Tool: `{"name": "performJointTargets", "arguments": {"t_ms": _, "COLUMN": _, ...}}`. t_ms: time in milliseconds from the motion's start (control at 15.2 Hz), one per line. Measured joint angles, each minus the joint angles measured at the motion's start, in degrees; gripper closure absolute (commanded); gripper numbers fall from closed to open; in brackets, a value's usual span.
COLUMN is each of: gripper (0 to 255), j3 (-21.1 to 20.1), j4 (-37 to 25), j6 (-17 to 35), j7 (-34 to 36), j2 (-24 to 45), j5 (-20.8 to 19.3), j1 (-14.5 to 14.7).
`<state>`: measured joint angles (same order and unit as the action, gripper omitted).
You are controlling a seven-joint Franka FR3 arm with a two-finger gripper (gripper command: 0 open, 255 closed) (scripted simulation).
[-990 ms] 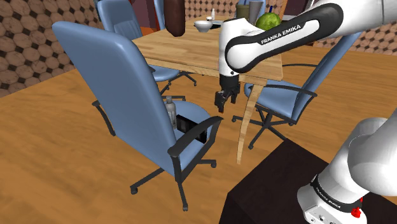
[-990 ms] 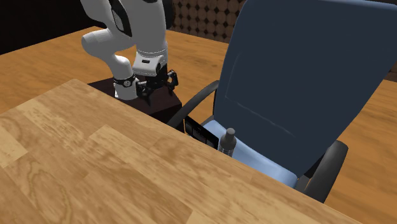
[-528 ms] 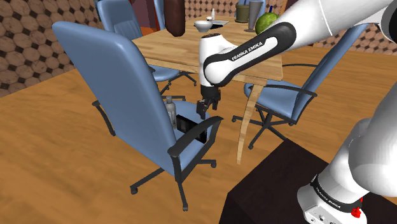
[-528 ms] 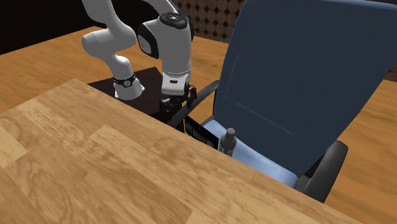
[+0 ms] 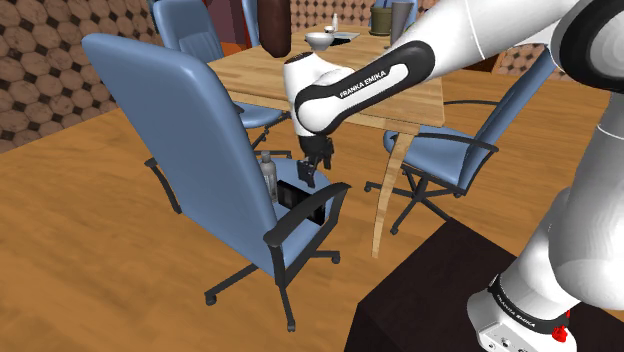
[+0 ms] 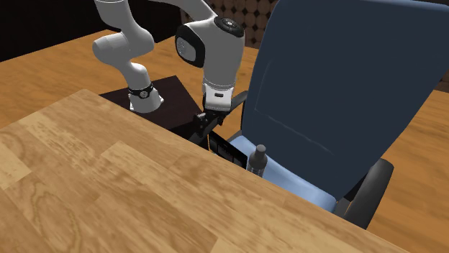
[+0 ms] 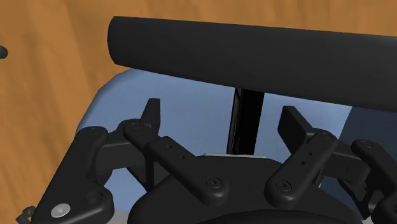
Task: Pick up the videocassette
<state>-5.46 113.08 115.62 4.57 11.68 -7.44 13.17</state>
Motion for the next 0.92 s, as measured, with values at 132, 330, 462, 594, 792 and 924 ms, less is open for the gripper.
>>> {"name": "performJointTargets", "arguments": {"t_ms": 132, "gripper": 0, "j3": -0.6, "j4": -0.8, "j6": -0.1, "j7": -0.2, "j2": 0.7, "j5": -0.6, "j1": -0.7}}
{"name": "performJointTargets", "arguments": {"t_ms": 330, "gripper": 0, "j3": -1.6, "j4": -0.2, "j6": 13.5, "j7": -0.1, "j2": 8.1, "j5": 3.3, "j1": -1.2}}
{"name": "performJointTargets", "arguments": {"t_ms": 462, "gripper": 0, "j3": -1.8, "j4": 0.3, "j6": 17.4, "j7": 0.2, "j2": 9.7, "j5": 3.7, "j1": -1.1}}
{"name": "performJointTargets", "arguments": {"t_ms": 594, "gripper": 255, "j3": -1.8, "j4": 0.4, "j6": 18.6, "j7": 0.3, "j2": 10.3, "j5": 3.8, "j1": -1.1}}
{"name": "performJointTargets", "arguments": {"t_ms": 792, "gripper": 255, "j3": -1.8, "j4": 0.4, "j6": 18.9, "j7": 0.3, "j2": 10.4, "j5": 3.8, "j1": -1.1}}
{"name": "performJointTargets", "arguments": {"t_ms": 924, "gripper": 255, "j3": -1.8, "j4": 0.4, "j6": 19.0, "j7": 0.3, "j2": 10.4, "j5": 3.8, "j1": -1.1}}
